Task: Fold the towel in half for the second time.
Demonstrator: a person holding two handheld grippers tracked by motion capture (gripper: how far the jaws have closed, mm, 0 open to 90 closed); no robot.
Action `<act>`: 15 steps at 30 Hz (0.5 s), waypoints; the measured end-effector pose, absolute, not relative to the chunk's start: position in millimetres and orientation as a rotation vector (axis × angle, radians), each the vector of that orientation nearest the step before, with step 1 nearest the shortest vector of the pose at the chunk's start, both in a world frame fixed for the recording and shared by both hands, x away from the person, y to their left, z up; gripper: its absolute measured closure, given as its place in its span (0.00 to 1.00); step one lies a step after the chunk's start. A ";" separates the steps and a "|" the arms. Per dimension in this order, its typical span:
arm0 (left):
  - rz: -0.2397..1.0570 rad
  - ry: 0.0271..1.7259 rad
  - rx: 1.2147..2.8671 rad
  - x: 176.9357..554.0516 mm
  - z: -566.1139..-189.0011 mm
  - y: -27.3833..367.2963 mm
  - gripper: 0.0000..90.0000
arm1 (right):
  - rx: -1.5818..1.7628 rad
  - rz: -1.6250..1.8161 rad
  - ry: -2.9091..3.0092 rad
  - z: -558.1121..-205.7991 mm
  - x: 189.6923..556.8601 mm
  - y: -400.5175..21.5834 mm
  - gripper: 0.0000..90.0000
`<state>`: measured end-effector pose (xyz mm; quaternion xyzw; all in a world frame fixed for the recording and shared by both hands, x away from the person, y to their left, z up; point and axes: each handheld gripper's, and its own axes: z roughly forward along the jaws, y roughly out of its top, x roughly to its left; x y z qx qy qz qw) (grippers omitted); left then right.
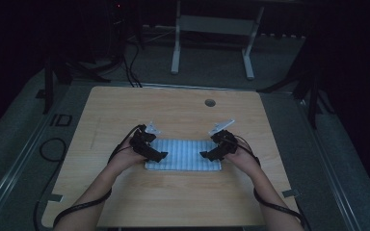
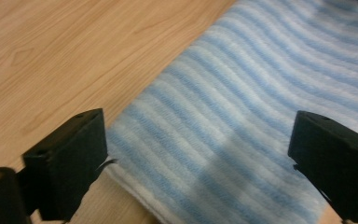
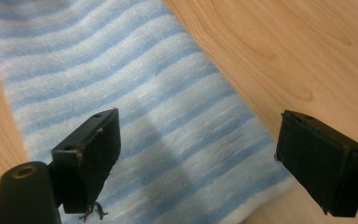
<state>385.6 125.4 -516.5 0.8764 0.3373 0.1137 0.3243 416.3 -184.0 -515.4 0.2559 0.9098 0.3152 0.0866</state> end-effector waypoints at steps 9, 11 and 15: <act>0.318 0.911 2.272 370.2 -521.7 143.0 0.04 | 0.849 1.035 2.614 -527.2 405.3 -212.5 0.15; 0.328 0.927 2.258 365.5 -522.1 150.2 0.04 | 0.850 1.056 2.596 -526.8 402.2 -220.8 0.15; 0.336 0.950 2.220 357.8 -523.4 164.2 0.04 | 0.850 1.099 2.559 -526.4 394.8 -236.1 0.15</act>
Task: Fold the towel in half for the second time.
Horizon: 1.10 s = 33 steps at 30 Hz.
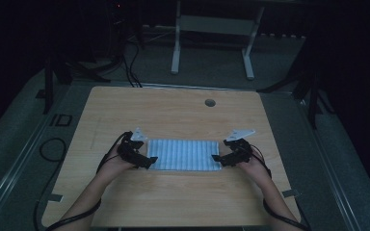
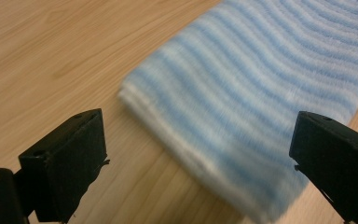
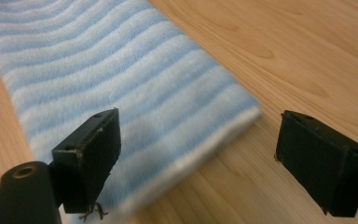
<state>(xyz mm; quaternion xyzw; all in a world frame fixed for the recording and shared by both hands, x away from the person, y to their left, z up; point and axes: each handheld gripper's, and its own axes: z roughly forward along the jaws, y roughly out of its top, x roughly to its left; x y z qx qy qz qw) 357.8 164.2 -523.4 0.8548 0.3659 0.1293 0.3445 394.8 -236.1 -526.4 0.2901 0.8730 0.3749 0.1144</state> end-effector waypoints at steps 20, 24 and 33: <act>0.365 1.020 2.096 311.6 -535.1 223.9 0.04 | 1.010 1.202 2.408 -539.4 355.4 -316.6 0.15; 0.376 1.067 2.079 303.7 -538.0 238.3 0.04 | 1.051 1.198 2.347 -541.6 347.5 -328.8 0.15; 0.388 1.150 2.016 288.7 -543.1 267.3 0.04 | 1.144 1.188 2.213 -539.5 330.1 -351.7 0.15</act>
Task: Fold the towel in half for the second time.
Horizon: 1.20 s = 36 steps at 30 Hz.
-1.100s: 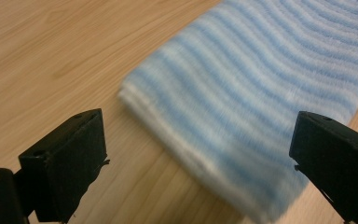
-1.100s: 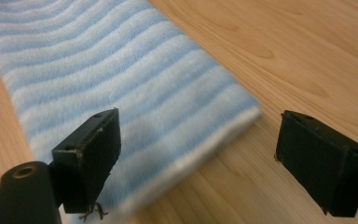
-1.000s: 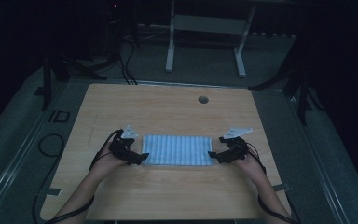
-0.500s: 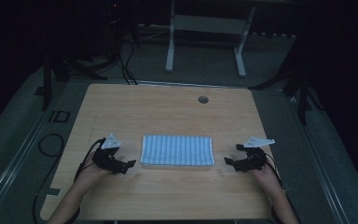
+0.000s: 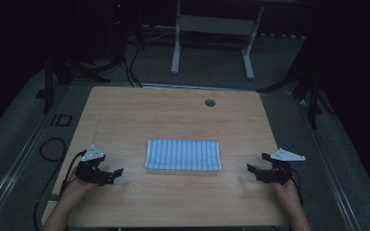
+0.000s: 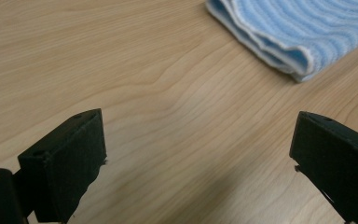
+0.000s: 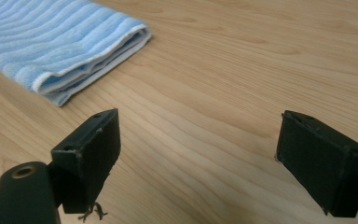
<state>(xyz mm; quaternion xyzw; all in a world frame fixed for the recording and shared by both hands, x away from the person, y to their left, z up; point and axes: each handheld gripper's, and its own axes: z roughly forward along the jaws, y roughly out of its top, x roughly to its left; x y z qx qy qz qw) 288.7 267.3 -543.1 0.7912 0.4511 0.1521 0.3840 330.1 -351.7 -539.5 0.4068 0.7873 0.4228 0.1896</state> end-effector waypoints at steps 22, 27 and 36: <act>0.538 1.322 1.761 265.8 -547.3 309.6 0.04 | 1.372 1.202 1.810 -547.3 304.7 -387.8 0.15; 0.556 1.332 1.733 263.6 -547.7 311.8 0.04 | 1.390 1.177 1.775 -550.6 305.9 -392.0 0.15; 0.601 1.342 1.763 263.5 -551.8 302.9 0.04 | 1.432 1.170 1.739 -550.7 308.6 -396.1 0.15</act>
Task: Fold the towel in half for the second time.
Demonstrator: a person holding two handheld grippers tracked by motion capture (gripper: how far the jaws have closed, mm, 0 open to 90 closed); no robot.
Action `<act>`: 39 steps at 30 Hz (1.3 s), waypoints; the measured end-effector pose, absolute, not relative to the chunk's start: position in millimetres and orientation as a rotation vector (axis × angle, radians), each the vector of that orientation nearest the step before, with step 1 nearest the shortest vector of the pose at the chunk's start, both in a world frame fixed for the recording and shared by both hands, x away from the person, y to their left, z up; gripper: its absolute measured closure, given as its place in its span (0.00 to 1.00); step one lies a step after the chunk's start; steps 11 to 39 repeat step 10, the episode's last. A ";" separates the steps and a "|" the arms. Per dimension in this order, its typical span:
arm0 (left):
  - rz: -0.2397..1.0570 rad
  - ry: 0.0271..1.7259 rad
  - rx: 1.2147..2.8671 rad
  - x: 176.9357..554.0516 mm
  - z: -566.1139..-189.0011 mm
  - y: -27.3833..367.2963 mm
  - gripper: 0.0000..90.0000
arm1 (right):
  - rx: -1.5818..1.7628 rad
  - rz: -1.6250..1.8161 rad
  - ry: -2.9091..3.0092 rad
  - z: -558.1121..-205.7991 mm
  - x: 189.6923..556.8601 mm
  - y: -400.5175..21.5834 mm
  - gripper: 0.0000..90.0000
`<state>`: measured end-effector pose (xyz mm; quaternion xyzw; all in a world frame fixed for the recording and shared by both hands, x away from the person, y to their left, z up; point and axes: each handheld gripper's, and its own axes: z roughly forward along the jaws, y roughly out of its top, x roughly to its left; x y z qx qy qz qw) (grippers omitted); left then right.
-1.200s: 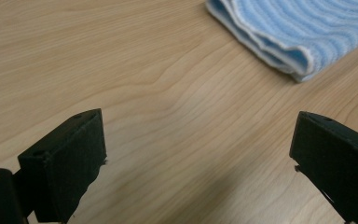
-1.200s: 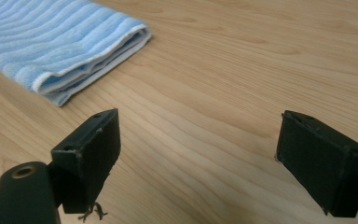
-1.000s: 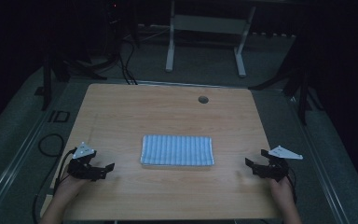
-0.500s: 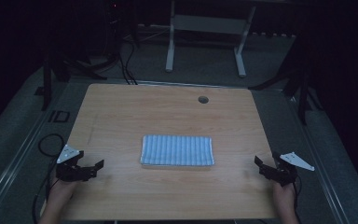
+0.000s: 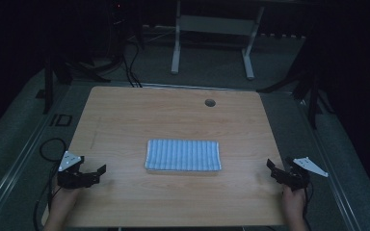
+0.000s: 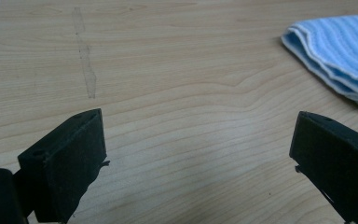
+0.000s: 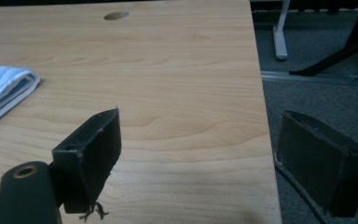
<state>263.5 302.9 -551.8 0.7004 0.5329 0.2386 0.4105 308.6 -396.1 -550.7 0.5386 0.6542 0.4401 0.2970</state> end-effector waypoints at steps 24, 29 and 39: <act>0.598 1.347 1.768 264.7 -553.8 300.5 0.04 | 1.427 1.124 1.742 -546.8 313.3 -392.2 0.15; 0.598 1.347 1.768 264.7 -553.8 300.5 0.04 | 1.427 1.124 1.742 -546.8 313.3 -392.2 0.15; 0.598 1.347 1.768 264.7 -553.8 300.5 0.04 | 1.427 1.124 1.742 -546.8 313.3 -392.2 0.15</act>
